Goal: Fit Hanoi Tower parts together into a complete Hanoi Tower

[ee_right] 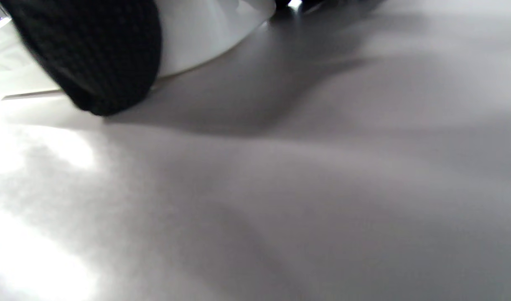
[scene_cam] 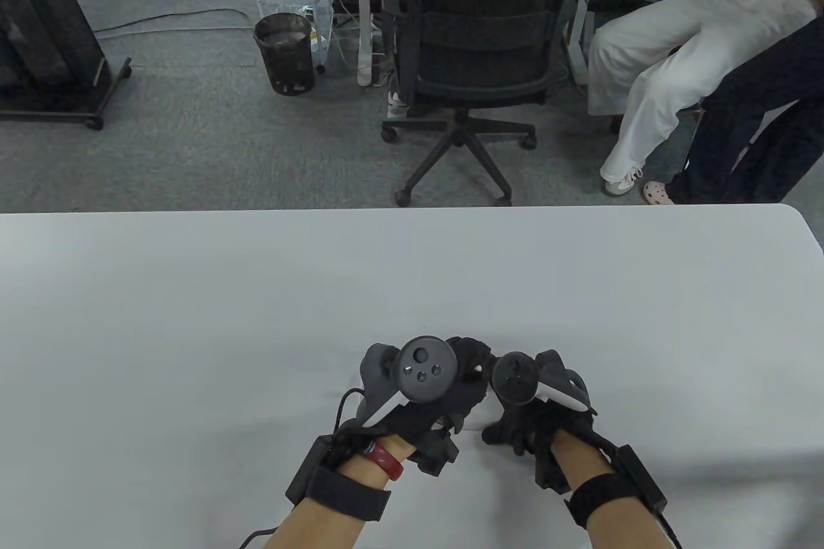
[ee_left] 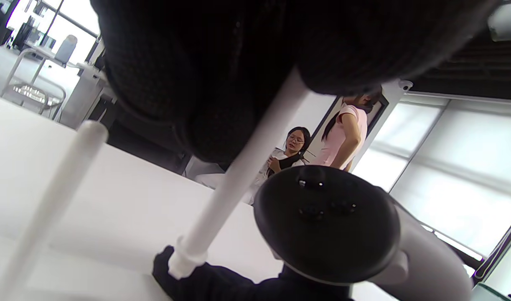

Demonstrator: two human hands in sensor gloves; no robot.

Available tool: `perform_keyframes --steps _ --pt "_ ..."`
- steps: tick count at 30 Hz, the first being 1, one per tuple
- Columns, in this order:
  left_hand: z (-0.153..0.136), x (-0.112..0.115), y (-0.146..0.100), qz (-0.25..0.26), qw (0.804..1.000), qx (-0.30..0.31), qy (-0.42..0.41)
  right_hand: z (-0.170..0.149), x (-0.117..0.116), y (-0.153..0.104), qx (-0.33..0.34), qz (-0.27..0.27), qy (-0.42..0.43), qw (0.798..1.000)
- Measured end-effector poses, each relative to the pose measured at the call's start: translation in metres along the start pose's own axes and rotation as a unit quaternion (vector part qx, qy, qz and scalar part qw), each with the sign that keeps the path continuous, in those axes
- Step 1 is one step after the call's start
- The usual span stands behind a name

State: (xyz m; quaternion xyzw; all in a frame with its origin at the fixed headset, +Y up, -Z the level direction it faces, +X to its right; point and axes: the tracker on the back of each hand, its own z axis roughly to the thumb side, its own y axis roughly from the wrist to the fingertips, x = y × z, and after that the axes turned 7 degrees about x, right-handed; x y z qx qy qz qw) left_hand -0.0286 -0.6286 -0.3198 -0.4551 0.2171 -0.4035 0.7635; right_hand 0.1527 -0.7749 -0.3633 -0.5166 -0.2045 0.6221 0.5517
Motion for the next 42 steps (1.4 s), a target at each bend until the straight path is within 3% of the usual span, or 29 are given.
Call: perform_keyframes --steps 9,17,27,35,42 --pt "-0.013 0.019 0.012 -0.004 0.999 -0.029 -0.025 -0.001 0.0 -0.001 0.001 -0.002 0.002 1.0" --pt "-0.019 0.04 0.013 -0.021 0.999 -0.034 0.002 -0.003 -0.002 0.0 0.002 -0.003 0.005 1.0" --pt "-0.026 0.051 0.014 -0.022 0.998 -0.051 0.0 -0.003 -0.003 0.0 0.002 -0.006 0.008 1.0" --pt "-0.008 0.05 0.02 -0.049 0.991 -0.034 0.122 -0.005 -0.003 0.0 -0.001 -0.004 0.013 1.0" --pt "-0.011 0.051 0.024 -0.052 0.989 -0.039 0.131 -0.004 -0.003 0.001 -0.002 -0.004 0.007 1.0"
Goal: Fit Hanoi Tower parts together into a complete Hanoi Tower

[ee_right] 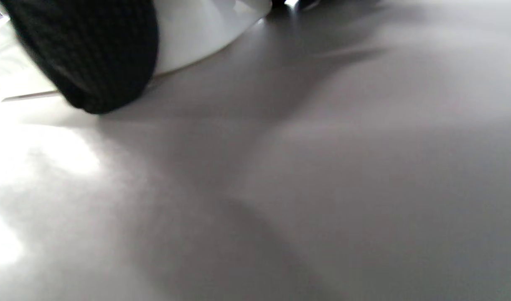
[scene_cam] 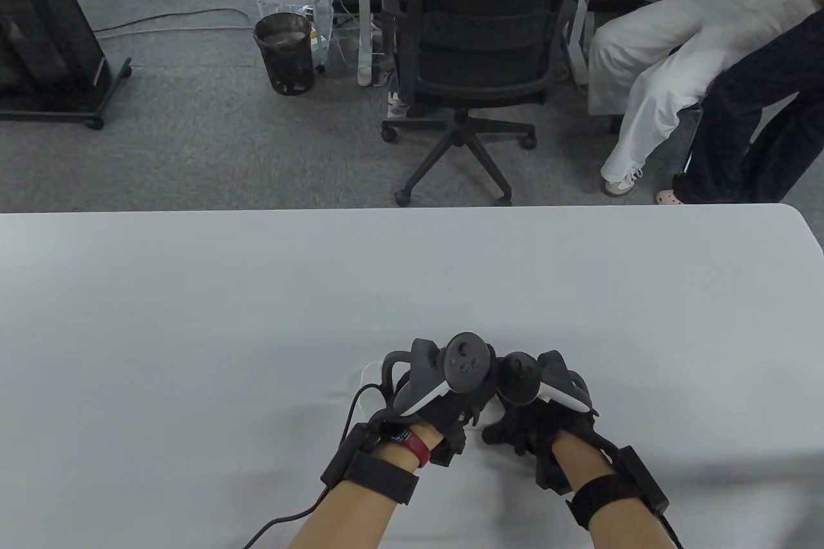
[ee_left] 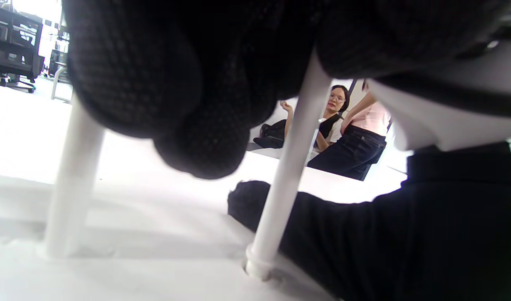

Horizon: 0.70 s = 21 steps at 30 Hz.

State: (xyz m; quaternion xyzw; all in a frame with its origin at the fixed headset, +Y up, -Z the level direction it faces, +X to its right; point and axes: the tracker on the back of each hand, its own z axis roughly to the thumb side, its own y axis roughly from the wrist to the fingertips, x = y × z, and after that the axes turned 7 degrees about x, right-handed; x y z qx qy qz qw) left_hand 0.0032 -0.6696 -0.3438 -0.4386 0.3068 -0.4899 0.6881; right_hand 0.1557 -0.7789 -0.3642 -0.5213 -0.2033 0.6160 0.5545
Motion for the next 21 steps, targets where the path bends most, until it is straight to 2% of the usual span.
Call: perform_keyframes --steps 4,11,14,20,21 --pt "0.007 0.001 0.004 -0.015 0.997 0.032 0.066 -0.001 0.0 0.0 0.001 -0.001 -0.001 1.0" --pt "0.027 -0.008 0.009 -0.076 0.982 0.067 0.158 0.001 0.001 -0.001 0.001 -0.002 -0.001 1.0" --pt "0.03 -0.01 0.012 -0.095 0.976 0.069 0.183 0.0 0.001 -0.001 0.002 -0.005 0.004 1.0" --pt "0.029 -0.009 0.015 -0.1 0.977 0.055 0.18 -0.002 0.002 -0.003 0.004 -0.012 0.02 1.0" --pt "0.025 -0.005 0.018 -0.134 0.973 0.036 0.182 -0.002 0.002 -0.003 -0.003 -0.007 0.008 1.0"
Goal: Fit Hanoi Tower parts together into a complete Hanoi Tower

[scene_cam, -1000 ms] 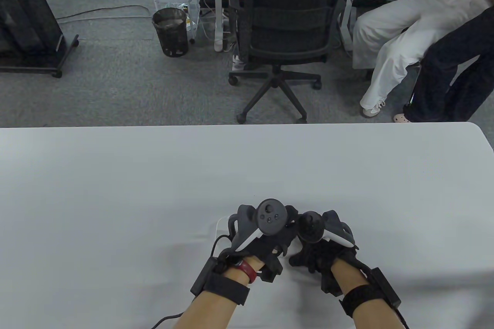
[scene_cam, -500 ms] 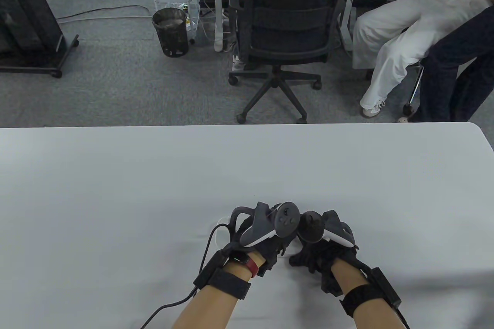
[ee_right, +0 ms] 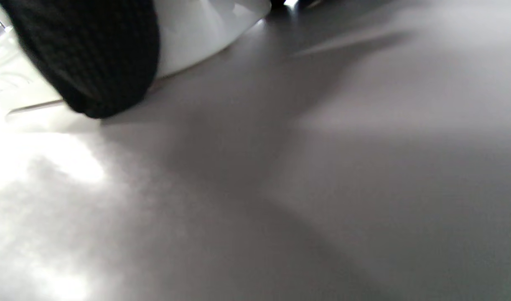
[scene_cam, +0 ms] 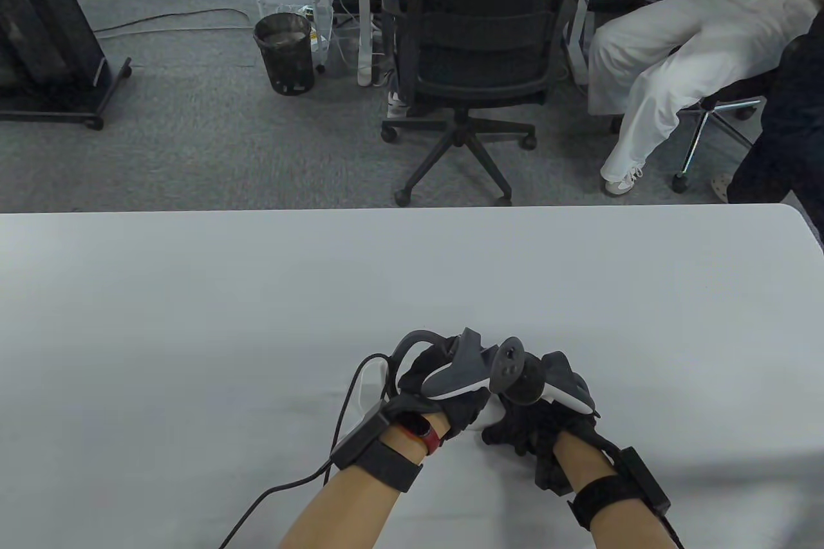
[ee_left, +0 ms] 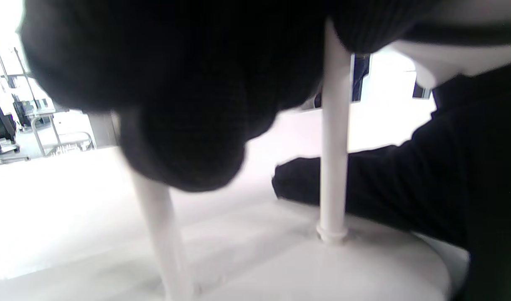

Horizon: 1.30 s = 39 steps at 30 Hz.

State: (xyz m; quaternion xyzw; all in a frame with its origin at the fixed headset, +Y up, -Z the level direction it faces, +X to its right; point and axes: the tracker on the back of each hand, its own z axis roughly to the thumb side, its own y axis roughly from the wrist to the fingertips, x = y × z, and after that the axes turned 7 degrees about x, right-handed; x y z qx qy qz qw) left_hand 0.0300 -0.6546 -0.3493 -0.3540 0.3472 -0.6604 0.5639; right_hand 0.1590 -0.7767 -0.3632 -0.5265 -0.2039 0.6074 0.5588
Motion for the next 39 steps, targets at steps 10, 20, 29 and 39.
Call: perform_keyframes --steps 10,20,29,39 --pt "-0.008 0.011 0.001 0.005 0.997 -0.008 -0.078 -0.002 -0.002 0.0 0.003 0.001 0.008 1.0" --pt "-0.024 0.011 -0.025 0.079 0.979 0.024 -0.187 0.006 0.007 -0.009 -0.007 0.021 -0.029 0.999" --pt "-0.069 -0.006 -0.095 0.133 0.989 0.002 -0.067 -0.001 0.027 -0.056 -0.046 -0.006 -0.051 0.998" --pt "-0.138 0.001 -0.18 0.132 0.981 -0.118 0.076 0.02 0.056 -0.107 -0.117 -0.061 -0.128 0.983"
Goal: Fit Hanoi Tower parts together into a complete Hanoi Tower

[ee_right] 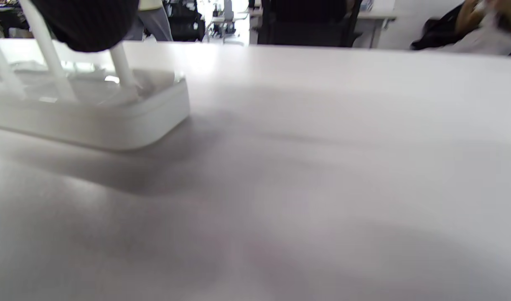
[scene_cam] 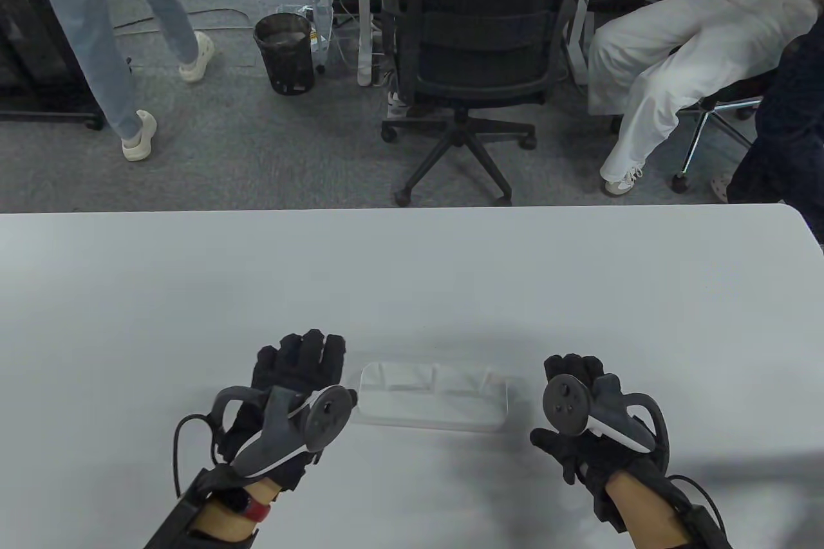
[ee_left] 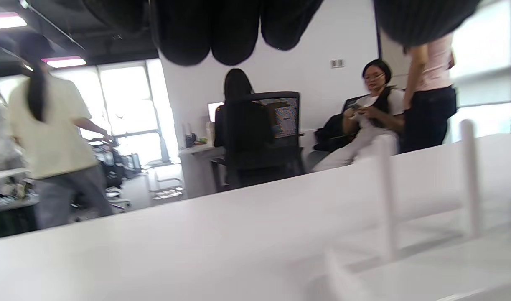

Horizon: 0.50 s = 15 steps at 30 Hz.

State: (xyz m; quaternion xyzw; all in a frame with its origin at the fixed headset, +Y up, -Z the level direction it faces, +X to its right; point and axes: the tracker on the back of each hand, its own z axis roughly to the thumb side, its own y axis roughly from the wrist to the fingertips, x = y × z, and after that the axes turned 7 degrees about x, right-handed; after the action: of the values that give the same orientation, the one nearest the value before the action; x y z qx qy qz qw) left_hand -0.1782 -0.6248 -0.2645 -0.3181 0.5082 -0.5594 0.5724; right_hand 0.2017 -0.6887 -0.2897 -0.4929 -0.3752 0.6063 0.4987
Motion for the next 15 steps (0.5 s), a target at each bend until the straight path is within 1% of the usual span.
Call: perform_keyframes --steps 3,6,7,8,9,10,13,15 --pt "-0.022 0.001 -0.016 -0.004 1.0 -0.029 0.009 0.004 0.012 -0.017 -0.015 -0.035 -0.02 0.999" --pt "-0.041 0.006 -0.031 -0.008 0.999 -0.053 -0.003 0.007 0.017 -0.031 -0.028 -0.053 -0.04 0.997" --pt "-0.046 0.008 -0.034 -0.007 0.998 -0.058 -0.006 0.008 0.018 -0.035 -0.033 -0.046 -0.044 0.997" --pt "-0.049 0.011 -0.037 -0.009 0.998 -0.06 -0.008 0.007 0.017 -0.037 -0.04 -0.026 -0.043 0.998" --pt "-0.052 0.015 -0.04 -0.012 0.998 -0.061 -0.008 0.006 0.015 -0.041 -0.054 0.006 -0.04 0.998" --pt "-0.053 0.019 -0.042 -0.012 0.998 -0.061 -0.006 0.006 0.014 -0.043 -0.061 0.015 -0.038 0.997" --pt "-0.058 0.034 -0.047 -0.026 0.997 -0.067 0.007 0.006 0.014 -0.053 -0.054 -0.037 -0.068 0.996" --pt "-0.061 0.042 -0.051 -0.028 0.996 -0.079 -0.005 0.005 0.012 -0.058 -0.057 -0.05 -0.076 0.994"
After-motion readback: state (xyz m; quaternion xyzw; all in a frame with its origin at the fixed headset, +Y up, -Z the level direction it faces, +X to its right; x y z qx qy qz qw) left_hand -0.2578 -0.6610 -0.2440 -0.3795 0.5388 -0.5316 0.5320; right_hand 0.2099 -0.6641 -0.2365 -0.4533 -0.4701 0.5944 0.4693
